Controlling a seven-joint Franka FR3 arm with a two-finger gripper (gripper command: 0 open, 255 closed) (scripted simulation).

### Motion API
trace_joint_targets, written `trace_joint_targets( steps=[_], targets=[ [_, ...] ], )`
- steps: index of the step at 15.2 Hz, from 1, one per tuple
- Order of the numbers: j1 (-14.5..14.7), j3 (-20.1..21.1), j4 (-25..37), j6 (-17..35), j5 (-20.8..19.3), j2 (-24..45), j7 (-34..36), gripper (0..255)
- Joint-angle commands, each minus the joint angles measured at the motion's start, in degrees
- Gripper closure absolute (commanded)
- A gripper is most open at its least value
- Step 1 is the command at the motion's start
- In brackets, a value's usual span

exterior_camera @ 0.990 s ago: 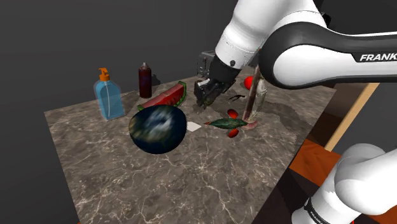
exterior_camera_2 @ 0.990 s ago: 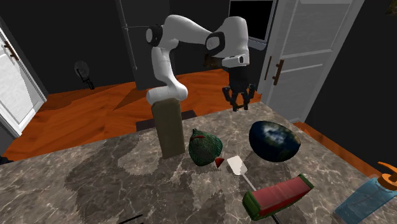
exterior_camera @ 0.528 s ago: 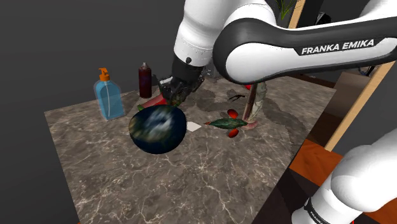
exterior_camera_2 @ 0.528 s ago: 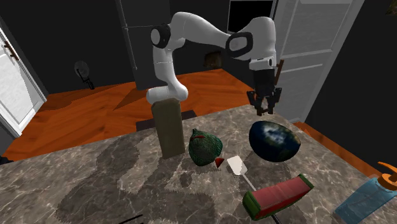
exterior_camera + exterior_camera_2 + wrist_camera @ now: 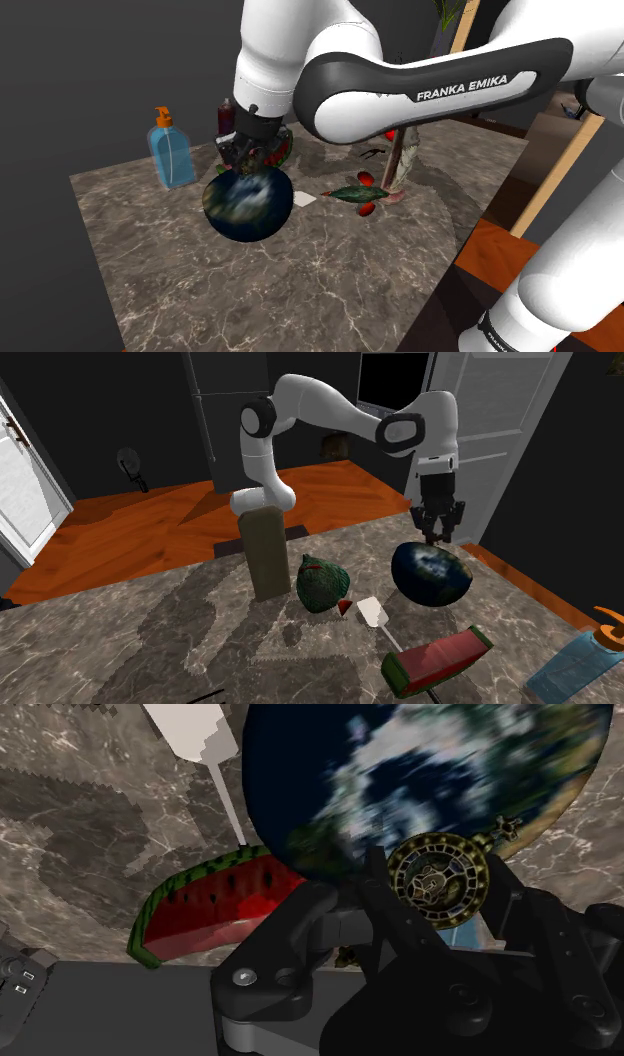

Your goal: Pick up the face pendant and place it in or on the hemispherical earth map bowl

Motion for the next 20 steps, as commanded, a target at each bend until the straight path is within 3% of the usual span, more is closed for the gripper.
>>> trace_joint_targets(
  steps=[1,7,15,16,20],
  targets=[
    [0.0,0.0,-1.5,1.5,-0.4,0.1,0.6,255],
    [-0.1,0.1,-5.5,5.6,-2.1,0.8,2.7,255],
    [-0.1,0.1,-5.4,5.6,-2.1,0.8,2.7,255],
    [-0.1,0.1,-5.4,5.6,-2.1,0.8,2.7,0],
    [-0.1,0.1,-5.4,5.6,-2.1,0.8,2.7,0]
  ],
)
